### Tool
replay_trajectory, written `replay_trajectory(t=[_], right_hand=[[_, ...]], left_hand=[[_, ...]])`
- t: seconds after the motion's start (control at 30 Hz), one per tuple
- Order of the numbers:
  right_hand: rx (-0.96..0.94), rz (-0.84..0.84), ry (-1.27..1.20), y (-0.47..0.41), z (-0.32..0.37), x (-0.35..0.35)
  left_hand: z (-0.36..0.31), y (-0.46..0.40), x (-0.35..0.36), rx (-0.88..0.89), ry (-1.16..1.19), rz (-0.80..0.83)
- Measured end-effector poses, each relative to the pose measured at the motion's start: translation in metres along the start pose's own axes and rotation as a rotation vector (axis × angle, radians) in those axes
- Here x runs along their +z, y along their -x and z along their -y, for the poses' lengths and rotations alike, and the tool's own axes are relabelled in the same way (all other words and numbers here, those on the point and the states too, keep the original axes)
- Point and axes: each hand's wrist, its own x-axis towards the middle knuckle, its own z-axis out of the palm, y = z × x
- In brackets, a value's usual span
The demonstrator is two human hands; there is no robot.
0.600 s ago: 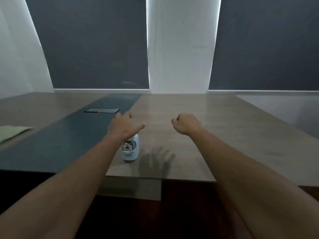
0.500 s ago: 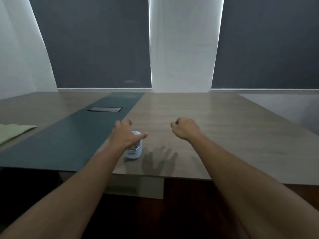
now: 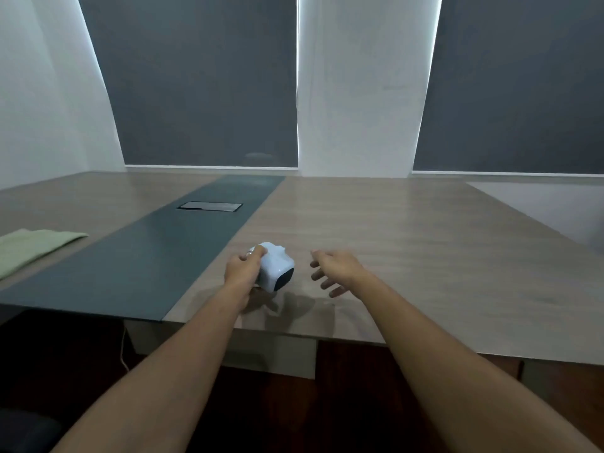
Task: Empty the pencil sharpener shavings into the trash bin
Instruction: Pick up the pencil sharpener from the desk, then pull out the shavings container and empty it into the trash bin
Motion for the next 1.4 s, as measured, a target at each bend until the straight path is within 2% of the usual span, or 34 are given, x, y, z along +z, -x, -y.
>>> replay_trajectory(t=[0.17, 0.4, 0.67, 0.87, 1.03, 1.17, 1.4], right_hand=[[0.08, 0.093, -0.144, 0.008, 0.004, -0.002], [0.06, 0.067, -0.332, 0.0, -0.022, -0.015], [0.037, -0.024, -0.563, -0.005, -0.054, -0.041], [0.059, -0.138, -0.766, -0.012, -0.077, -0.069], [0.033, -0.244, -0.902, -0.014, -0.088, -0.086], [-0.007, -0.282, -0.893, -0.013, -0.095, -0.095], [-0.037, -0.369, -0.816, 0.002, -0.105, -0.106]], left_hand=[[-0.001, 0.009, 0.025, -0.04, 0.082, 0.13], [-0.005, 0.02, 0.061, 0.023, 0.077, 0.299], [-0.01, 0.024, 0.081, 0.088, 0.008, 0.401], [-0.01, 0.022, 0.077, 0.121, -0.029, 0.386], [-0.005, 0.018, 0.088, 0.232, -0.032, 0.228], [0.01, 0.018, 0.096, 0.31, -0.163, 0.125], [0.014, 0.039, 0.098, 0.444, -0.374, 0.129]])
